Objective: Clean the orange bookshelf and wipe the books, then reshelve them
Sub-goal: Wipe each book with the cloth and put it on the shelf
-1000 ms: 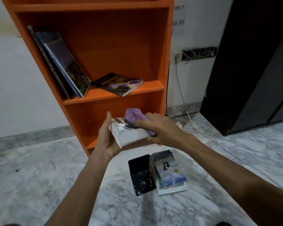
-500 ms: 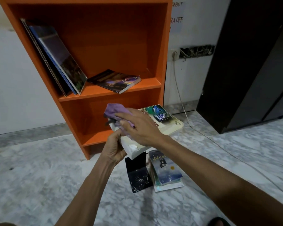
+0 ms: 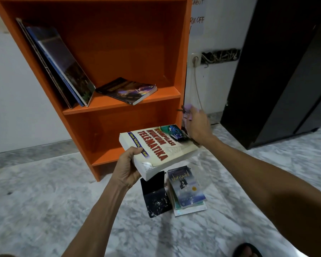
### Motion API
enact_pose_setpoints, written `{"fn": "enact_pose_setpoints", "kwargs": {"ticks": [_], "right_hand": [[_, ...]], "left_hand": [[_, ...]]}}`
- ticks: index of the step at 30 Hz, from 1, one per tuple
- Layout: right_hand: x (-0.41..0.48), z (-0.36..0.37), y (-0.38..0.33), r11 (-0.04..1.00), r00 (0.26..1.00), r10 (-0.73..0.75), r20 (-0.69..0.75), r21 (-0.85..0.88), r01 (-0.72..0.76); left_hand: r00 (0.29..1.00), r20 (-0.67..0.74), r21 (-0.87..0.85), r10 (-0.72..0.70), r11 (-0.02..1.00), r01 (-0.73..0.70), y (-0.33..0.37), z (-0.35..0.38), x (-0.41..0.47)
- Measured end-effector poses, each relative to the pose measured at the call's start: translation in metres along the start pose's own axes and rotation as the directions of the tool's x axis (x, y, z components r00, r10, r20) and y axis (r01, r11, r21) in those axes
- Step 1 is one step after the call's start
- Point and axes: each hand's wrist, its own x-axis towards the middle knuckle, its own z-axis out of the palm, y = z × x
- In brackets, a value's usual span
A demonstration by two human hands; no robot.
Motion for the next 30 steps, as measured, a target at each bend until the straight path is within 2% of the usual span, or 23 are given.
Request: {"fn": "enact_pose_setpoints", "kwargs": {"ticks": [1,3,5,6,7,10,15,19,21,23,25,26,27,28,29,30], "right_hand": [[-0.007,-0.009,-0.018,0.992,0.999,-0.046,-0.011,0.114,0.047],[-0.033,-0.019,-0.060,0.945,0.967,-0.242,0.080,0.246,0.216],[-0.066,-0.009,-0.086,0.885,0.858,-0.462,0.225,0.172,0.432],[-0.076,-0.001,-0.088,0.862,0.816,-0.505,0.282,0.122,0.491],[-0.078,0.004,-0.087,0.866,0.811,-0.494,0.314,0.092,0.492],[-0.066,0.000,-0.081,0.938,0.870,-0.347,0.350,0.114,0.328],[-0.047,-0.019,-0.064,0.985,0.920,-0.167,0.355,0.103,0.139],[-0.034,-0.031,-0.045,0.994,0.965,-0.073,0.253,0.100,0.049],[-0.029,-0.038,-0.032,0.998,0.986,0.017,0.166,0.053,-0.026],[-0.027,-0.049,-0.027,0.988,0.990,0.126,0.058,0.085,-0.130],[-0.024,-0.061,-0.030,0.904,0.940,0.341,-0.009,0.276,-0.325],[-0.022,-0.067,-0.034,0.784,0.876,0.480,0.042,0.427,-0.450],[-0.020,-0.071,-0.037,0.608,0.808,0.559,0.184,0.571,-0.551],[-0.020,-0.074,-0.043,0.438,0.760,0.525,0.383,0.644,-0.627],[-0.020,-0.074,-0.050,0.318,0.723,0.423,0.547,0.658,-0.683],[-0.022,-0.074,-0.060,0.246,0.701,0.309,0.643,0.658,-0.712]], "left_hand": [[1.000,-0.014,0.005,0.013,1.000,-0.013,0.001,0.002,0.001],[0.998,-0.045,0.015,0.040,0.999,-0.039,0.002,0.007,0.004],[0.997,-0.053,0.033,0.048,0.998,-0.046,0.003,0.011,0.005],[0.997,-0.052,0.043,0.053,0.998,-0.051,0.004,0.013,0.003],[0.997,-0.047,0.043,0.060,0.997,-0.058,0.005,0.013,0.000],[0.995,-0.017,0.022,0.093,0.995,-0.093,0.009,0.013,-0.011],[0.994,0.003,0.023,0.105,0.994,-0.105,0.020,0.029,-0.030],[0.994,-0.001,0.017,0.111,0.994,-0.111,0.032,0.041,-0.040],[0.991,-0.013,0.009,0.134,0.991,-0.133,0.038,0.046,-0.044],[0.986,-0.023,0.000,0.167,0.986,-0.167,0.048,0.054,-0.047],[0.976,-0.020,-0.015,0.217,0.976,-0.217,0.059,0.065,-0.049],[0.968,-0.016,-0.026,0.250,0.968,-0.250,0.065,0.072,-0.049],[0.960,-0.021,-0.047,0.279,0.959,-0.280,0.070,0.079,-0.048],[0.953,-0.024,-0.074,0.302,0.950,-0.303,0.074,0.087,-0.047],[0.947,-0.022,-0.101,0.320,0.942,-0.321,0.076,0.096,-0.045],[0.944,-0.017,-0.128,0.330,0.936,-0.329,0.077,0.104,-0.041]]}}
